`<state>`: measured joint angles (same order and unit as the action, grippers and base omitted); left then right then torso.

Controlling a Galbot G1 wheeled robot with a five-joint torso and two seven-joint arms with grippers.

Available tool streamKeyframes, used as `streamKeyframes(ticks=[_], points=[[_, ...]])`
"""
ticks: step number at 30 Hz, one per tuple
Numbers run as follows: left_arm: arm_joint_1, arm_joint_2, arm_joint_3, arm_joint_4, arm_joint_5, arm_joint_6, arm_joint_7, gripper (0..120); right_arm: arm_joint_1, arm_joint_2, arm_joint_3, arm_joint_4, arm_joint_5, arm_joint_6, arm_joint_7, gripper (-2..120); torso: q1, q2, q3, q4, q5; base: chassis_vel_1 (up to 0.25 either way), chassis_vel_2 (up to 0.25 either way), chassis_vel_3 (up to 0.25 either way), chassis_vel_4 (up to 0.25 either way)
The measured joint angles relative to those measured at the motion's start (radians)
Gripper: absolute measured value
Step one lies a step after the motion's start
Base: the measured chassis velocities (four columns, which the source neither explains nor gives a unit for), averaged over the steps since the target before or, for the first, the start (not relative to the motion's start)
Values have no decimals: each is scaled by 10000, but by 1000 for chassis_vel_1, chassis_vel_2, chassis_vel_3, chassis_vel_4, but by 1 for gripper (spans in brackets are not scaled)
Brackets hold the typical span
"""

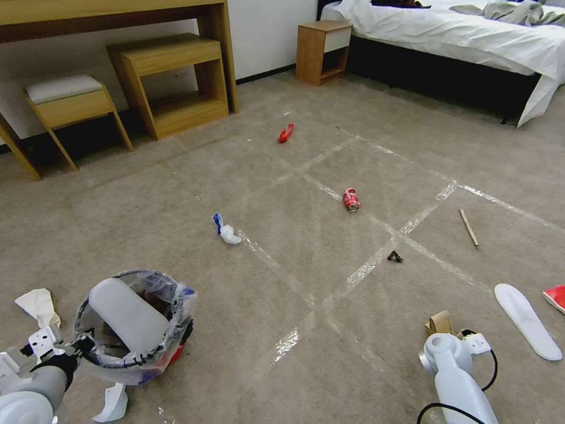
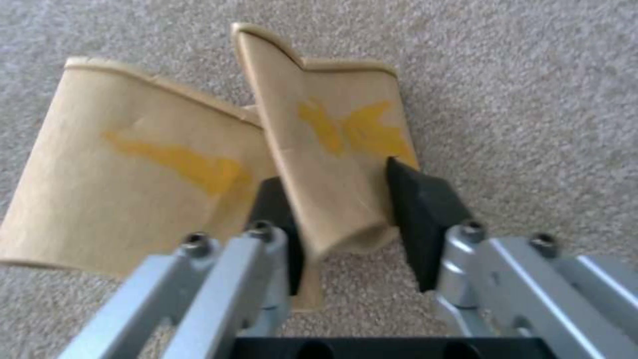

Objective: Pick up the trash bin and place the garbage on the floor into it.

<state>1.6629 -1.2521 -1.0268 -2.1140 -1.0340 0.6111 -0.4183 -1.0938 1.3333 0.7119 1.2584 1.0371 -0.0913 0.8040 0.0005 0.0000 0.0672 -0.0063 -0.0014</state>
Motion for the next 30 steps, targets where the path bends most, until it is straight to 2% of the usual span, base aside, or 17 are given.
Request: streamKeyframes(ticks=[3, 4, 7, 13, 15, 17, 19, 20, 23, 24, 25, 27, 29, 30], points=[[-22, 7, 30, 20, 18, 0, 0, 1, -286, -38, -22, 358, -47, 17, -261, 12, 0, 0, 0, 1, 2, 0, 0, 0, 0], [-22, 7, 30, 20, 18, 0, 0, 1, -286, -38, -22, 358, -47, 17, -261, 12, 0, 0, 0, 1, 2, 0, 0, 0, 0], [-36, 0, 61, 22, 22, 0, 1, 1, -673, -83, -80, 967, -39, 72, -744, 0, 0, 0, 0, 1, 3, 0, 0, 0, 0], [-47, -32, 119, -41, 15, 31, -7, 1, -1183, -160, -327, 1906, 38, 503, -1703, 0, 0, 0, 0, 0, 2, 0, 0, 0, 0], [-42, -75, 141, -150, -30, 61, -23, 1, -1427, -248, -585, 2654, 72, 979, -2465, 0, 0, 0, 0, 0, 2, 0, 0, 0, 0], [-39, -85, 144, -178, -50, 74, -29, 1, -1475, -282, -657, 2847, 94, 1097, -2648, 0, 0, 0, 0, 1, 2, 0, 0, 0, 0], [-9, -129, 164, -323, -136, 120, -59, 1, -1591, -541, -1112, 3664, 141, 1648, -3589, 0, 0, 0, 0, 0, 0, 0, 0, 0, 0], [-9, -129, 164, -323, -136, 120, -59, 1, -1591, -541, -1112, 3664, 141, 1648, -3589, 0, 0, 0, 0, 0, 0, 0, 0, 0, 0], [6, -161, 184, -531, -306, 199, -121, 1, -1475, -1317, -2010, 4705, 268, 2454, -4980, 0, 0, 1, 0, 1, 2, 0, 0, 0, 0], [6, -161, 184, -531, -306, 199, -121, 1, -1475, -1317, -2010, 4705, 268, 2454, -4980, 0, 0, 1, 0, 1, 2, 0, 0, 0, 0], [0, -162, 189, -553, -334, 207, -142, 1, -1366, -1605, -2253, 4941, 317, 2635, -5282, 0, 0, 0, 0, 1, 2, 0, 0, 0, 0], [-45, -155, 216, -600, -422, 245, -188, 1, -714, -2734, -3288, 5668, 532, 3309, -6273, 0, 0, 0, 1, 1, -4, 0, 0, 0, 0], [-58, -154, 221, -610, -449, 256, -197, 1, -555, -2936, -3533, 5783, 583, 3444, -6451, 0, 0, 0, 0, 2, -3, 0, 0, 0, 0], [-82, -149, 236, -639, -529, 289, -231, 1, -99, -3415, -4181, 6070, 743, 3744, -6969, 0, 0, 0, 1, 2, 1, 0, 0, 0, 0]])
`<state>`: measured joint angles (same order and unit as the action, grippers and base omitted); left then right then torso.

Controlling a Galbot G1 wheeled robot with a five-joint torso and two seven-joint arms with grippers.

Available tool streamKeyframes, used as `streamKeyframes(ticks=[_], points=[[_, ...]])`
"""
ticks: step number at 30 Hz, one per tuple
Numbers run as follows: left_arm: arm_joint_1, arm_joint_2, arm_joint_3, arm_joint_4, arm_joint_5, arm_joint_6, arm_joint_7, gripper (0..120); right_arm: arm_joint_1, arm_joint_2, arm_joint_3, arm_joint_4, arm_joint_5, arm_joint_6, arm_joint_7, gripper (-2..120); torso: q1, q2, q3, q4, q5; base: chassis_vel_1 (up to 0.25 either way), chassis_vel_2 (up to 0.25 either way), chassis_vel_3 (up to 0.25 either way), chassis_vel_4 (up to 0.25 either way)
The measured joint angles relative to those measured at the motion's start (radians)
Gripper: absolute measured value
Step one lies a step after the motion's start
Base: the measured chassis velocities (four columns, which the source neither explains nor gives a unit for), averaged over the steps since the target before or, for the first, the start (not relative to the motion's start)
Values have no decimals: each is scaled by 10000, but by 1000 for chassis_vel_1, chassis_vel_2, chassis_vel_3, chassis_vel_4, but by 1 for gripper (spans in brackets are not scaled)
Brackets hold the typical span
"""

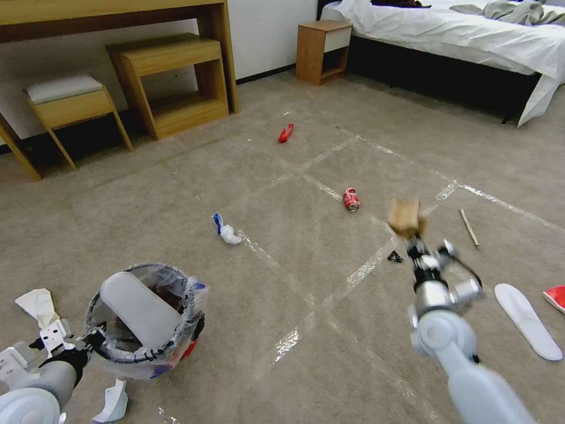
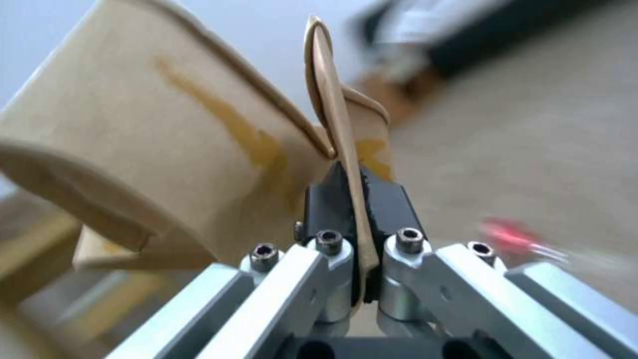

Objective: Pick up the trash bin and place the garbage on the floor into it.

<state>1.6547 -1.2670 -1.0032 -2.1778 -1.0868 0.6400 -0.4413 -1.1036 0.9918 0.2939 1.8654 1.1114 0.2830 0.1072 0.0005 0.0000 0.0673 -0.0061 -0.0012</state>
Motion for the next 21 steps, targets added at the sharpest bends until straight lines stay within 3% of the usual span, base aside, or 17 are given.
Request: streamKeyframes(ticks=[3, 5, 7, 9, 21], points=[[-22, 11, 27, -9, -52, 25, -29, 1, 424, -362, -604, 252, 123, 254, -419, 0, 0, 0, -1, 1, -2, 0, 0, 0, 0], [-57, 19, 73, -25, -110, 71, -67, 1, 1348, -1033, -1955, 760, 206, 582, -1057, 0, 0, 0, 0, -1, -1, 0, 0, 0, 0], [-71, 13, 85, -37, -131, 81, -73, 1, 1615, -1171, -2342, 890, 180, 654, -1191, 0, 0, 0, -1, 0, -3, 0, 0, 0, 0], [-99, 0, 120, -51, -203, 114, -91, 1, 2511, -1481, -3579, 1184, -48, 772, -1533, 0, 0, 0, 0, 0, -2, 0, 0, 0, 0], [-276, 146, 211, -74, -470, 236, -198, 1, 5139, -1675, -7296, 1235, -626, 653, -2094, 0, 0, 0, 0, -2, -2, 0, 0, 0, 0]])
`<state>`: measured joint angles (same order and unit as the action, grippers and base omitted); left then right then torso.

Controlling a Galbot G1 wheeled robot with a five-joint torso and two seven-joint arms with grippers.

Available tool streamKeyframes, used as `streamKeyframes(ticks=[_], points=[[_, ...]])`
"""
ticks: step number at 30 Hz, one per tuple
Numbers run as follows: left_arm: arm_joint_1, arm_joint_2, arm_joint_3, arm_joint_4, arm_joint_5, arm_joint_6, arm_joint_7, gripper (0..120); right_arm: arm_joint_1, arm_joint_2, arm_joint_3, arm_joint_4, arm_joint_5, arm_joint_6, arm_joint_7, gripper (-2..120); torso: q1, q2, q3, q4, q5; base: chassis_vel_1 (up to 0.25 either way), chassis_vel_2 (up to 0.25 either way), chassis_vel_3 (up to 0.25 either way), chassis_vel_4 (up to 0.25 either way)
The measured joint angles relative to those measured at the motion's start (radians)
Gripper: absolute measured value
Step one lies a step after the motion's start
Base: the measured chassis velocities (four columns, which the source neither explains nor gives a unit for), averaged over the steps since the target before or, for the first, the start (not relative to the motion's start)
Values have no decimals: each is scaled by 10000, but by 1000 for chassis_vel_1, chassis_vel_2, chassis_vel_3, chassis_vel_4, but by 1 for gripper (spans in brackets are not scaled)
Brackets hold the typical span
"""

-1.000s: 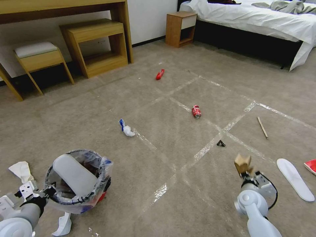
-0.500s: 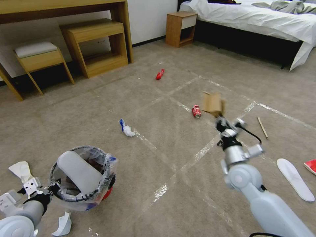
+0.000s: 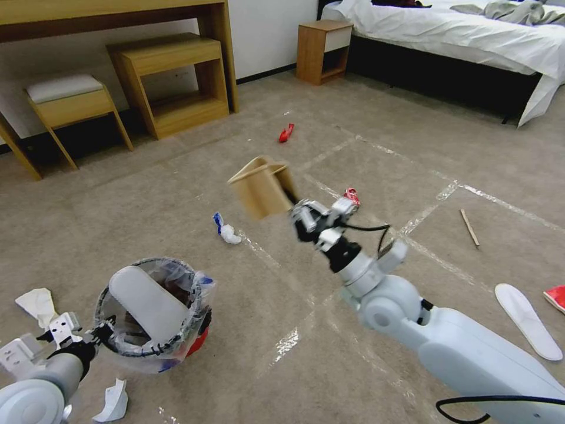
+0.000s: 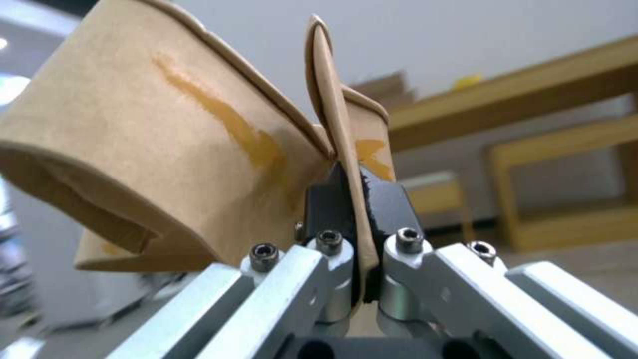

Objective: Pick up the trash bin and place the garbage on the floor into it.

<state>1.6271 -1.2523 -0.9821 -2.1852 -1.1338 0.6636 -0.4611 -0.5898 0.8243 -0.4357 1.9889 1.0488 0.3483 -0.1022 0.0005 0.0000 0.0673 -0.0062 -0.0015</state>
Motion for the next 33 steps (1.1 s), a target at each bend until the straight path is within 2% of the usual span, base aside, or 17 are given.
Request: streamKeyframes(ticks=[2, 5, 8, 17, 21, 26, 33], points=[[-13, 6, 12, 0, -7, 4, -3, 1, 120, 7, -218, 29, 2, -34, 10, 0, 0, 0, 0, 0, 0, 0, 0, 0, 0], [-75, 60, 30, 0, -38, 24, -37, 1, 968, 19, -1732, 267, 191, -332, 347, 0, 0, -1, 0, 1, 0, 0, 0, 0, 0], [-100, 87, 31, -16, -49, 30, -59, 1, 1487, 6, -2579, 337, 274, -495, 546, 0, 0, 0, -1, 1, -1, 0, 0, 0, 0], [-151, 83, 43, -35, -49, 34, -69, 1, 2451, 247, -3839, 298, 214, -770, 973, 0, 0, 0, -1, -1, 0, 0, 0, 0, 0], [-175, 139, 44, -38, -50, 36, -70, 1, 3496, 685, -4866, -14, 241, -1006, 1284, 0, 0, 0, 0, 0, 0, 0, 0, 0, 0], [-185, 170, 41, -42, -65, 36, -70, 1, 4044, 1038, -5406, -370, 290, -1144, 1430, 0, 0, 0, -1, 0, -1, 0, 0, 0, 0], [-140, 150, -14, -93, -78, 37, -58, 1, 4665, 1903, -6122, -1447, 194, -1449, 1553, 0, 0, 0, 0, 0, -1, 0, 0, 0, 0]])
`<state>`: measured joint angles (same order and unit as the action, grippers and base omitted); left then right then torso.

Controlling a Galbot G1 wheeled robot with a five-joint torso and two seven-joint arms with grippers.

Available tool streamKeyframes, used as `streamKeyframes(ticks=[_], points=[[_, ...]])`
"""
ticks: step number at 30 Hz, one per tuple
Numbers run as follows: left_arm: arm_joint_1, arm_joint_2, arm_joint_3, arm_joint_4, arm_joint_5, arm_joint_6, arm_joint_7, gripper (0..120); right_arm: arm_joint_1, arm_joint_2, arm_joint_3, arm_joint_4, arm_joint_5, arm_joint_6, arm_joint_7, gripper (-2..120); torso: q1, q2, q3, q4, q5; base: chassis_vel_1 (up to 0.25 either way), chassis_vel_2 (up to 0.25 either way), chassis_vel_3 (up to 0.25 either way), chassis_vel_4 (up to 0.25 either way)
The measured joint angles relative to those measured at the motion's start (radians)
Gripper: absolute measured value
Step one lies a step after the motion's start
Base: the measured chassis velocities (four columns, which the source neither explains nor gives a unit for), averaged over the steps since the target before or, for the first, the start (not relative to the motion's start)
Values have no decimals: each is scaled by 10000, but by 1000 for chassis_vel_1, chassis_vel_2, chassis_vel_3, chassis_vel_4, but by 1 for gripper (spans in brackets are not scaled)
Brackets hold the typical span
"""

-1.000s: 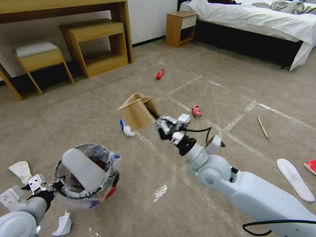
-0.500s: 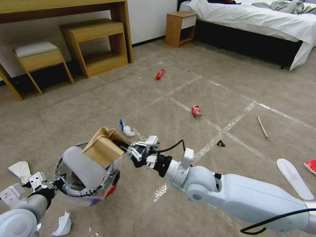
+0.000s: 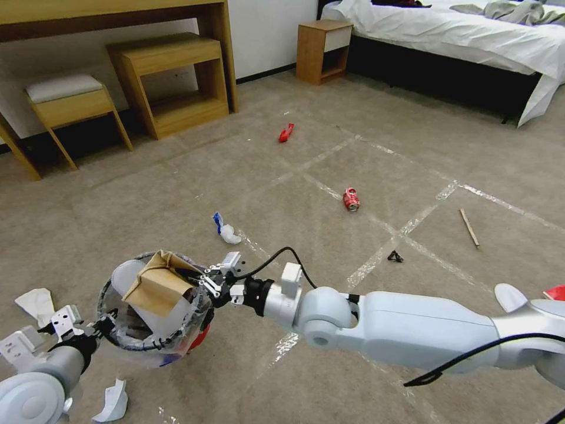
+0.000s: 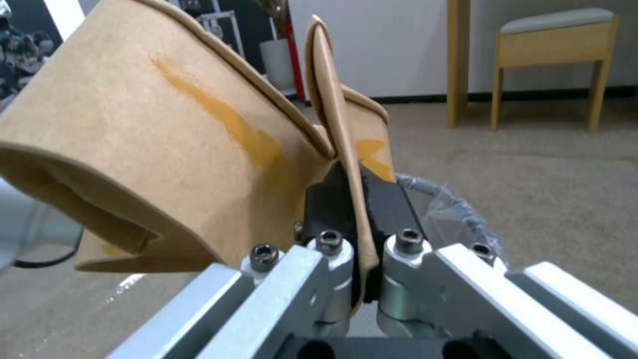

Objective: Pick up the trash bin and place the garbage on the floor into it.

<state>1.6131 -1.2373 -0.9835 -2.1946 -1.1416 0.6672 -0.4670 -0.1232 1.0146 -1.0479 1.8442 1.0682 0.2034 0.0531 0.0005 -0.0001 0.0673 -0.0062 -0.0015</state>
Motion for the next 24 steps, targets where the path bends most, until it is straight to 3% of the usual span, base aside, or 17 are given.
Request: streamKeyframes(ticks=[9, 24], points=[[16, -23, -33, -51, -33, -12, 36, 1, 239, 1085, -345, -1175, -339, -67, -44, 0, 0, 0, 0, -1, 1, 0, 0, 0, 0], [-8, -53, -12, -35, -27, -43, 72, 1, 833, 2041, -876, -2197, -571, -369, -52, 0, 0, 0, 0, 0, 1, 0, 0, 0, 0]])
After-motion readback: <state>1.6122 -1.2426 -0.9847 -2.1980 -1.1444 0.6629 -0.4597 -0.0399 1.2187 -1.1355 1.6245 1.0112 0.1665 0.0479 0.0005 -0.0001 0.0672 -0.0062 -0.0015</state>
